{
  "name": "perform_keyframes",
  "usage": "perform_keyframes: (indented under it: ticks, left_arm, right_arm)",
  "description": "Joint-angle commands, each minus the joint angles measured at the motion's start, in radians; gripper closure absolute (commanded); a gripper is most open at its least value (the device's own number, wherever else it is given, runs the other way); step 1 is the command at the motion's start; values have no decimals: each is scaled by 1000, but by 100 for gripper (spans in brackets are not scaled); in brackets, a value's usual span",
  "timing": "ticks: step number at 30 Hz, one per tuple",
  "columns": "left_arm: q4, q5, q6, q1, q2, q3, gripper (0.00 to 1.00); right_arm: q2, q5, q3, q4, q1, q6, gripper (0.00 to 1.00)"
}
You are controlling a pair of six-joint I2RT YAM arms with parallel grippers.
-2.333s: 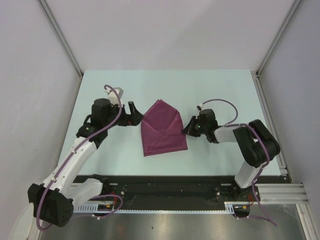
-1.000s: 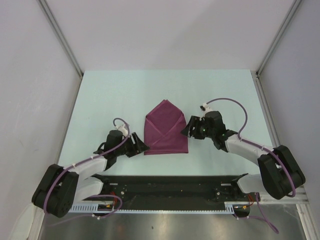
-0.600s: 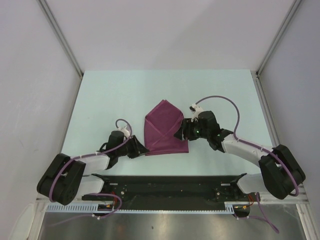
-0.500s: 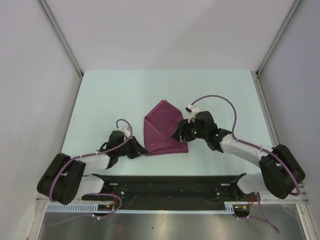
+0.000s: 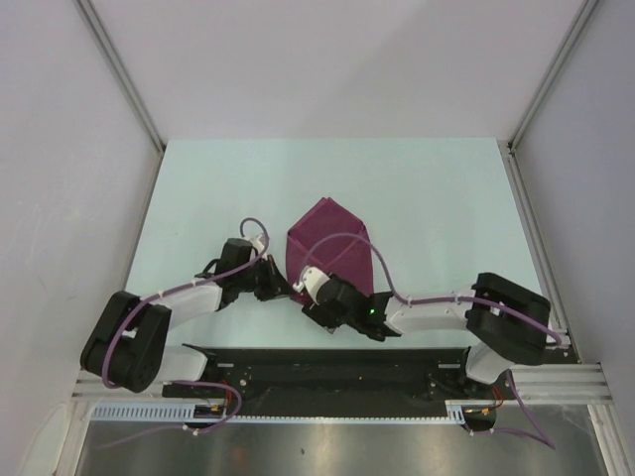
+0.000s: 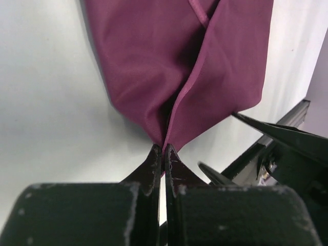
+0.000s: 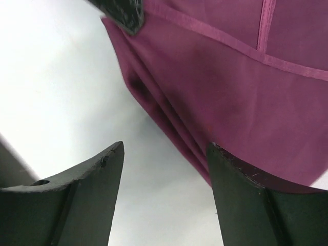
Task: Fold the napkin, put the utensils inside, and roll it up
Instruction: Roll the napkin with the utensil
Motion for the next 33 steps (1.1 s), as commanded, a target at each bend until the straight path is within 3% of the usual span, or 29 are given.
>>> perform_keyframes:
  ticks: [1,5,14,26,27,30,31,33]
  left_arm:
    - [-11,115,16,34,52,29,100]
    - [-27,120,19,42,54,38,100]
    - [-94,127,49,52,54,74,100]
    - [-139,124,81,63,66,109,100]
    - [-139,124,82,63,68,111,100]
    - [-146,108,88,63,48,111,73]
    - [-149,80,88,63,36,108,59]
    - [-156,40,85,63,-16,98,44]
  right_arm:
    - [90,309,49,115,83,-155,29]
    - [168,413,69,174,122,-215,29]
    - [261,391,103,172,159,-281,33]
    - [306,279,104,112,136,-307,78]
    - [306,266,109,99,133,-310,86]
    - [298,184,135,45,120,-318,100]
    - [291,132,144,28,116,-315,100]
    - [279,50,172,-28,94,-298,100]
